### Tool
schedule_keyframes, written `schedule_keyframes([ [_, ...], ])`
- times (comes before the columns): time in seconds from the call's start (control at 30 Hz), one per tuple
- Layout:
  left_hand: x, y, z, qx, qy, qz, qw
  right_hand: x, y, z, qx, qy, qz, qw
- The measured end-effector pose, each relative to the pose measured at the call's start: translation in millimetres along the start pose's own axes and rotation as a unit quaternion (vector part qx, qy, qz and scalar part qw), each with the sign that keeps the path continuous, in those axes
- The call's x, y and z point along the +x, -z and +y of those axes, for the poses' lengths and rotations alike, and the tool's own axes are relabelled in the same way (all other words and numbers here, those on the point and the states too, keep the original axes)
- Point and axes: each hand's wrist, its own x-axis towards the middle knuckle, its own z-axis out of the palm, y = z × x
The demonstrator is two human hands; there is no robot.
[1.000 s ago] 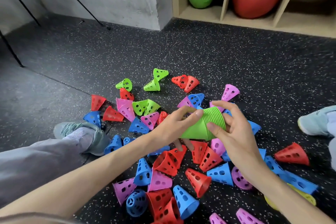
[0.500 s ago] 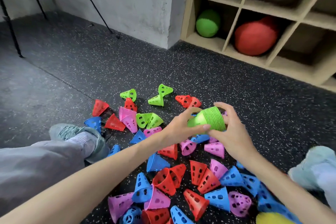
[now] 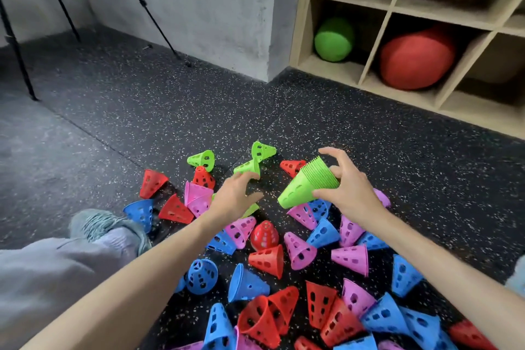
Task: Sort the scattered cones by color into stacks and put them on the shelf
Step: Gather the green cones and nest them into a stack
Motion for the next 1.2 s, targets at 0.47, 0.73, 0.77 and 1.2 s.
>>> schedule_keyframes([
  [0.47, 9, -41, -37, 0.063, 0.086, -0.007, 0.994, 27, -55, 42, 0.098, -0.08, 0.017, 0.992],
  [0.73, 2, -59, -17, 0.07, 0.039, 0.022, 0.997, 32, -44, 50, 0.15, -0.11, 0.042, 0.982],
  [0.77, 1, -56, -13, 0.049, 0.018, 0.036, 0.998, 33, -40, 48, 0.15, -0.113, 0.05, 0.981],
  [1.2, -39, -23, 61, -0.161, -0.064, 0.111, 0.979, 15, -27, 1, 0.118, -0.039, 0.016, 0.992],
])
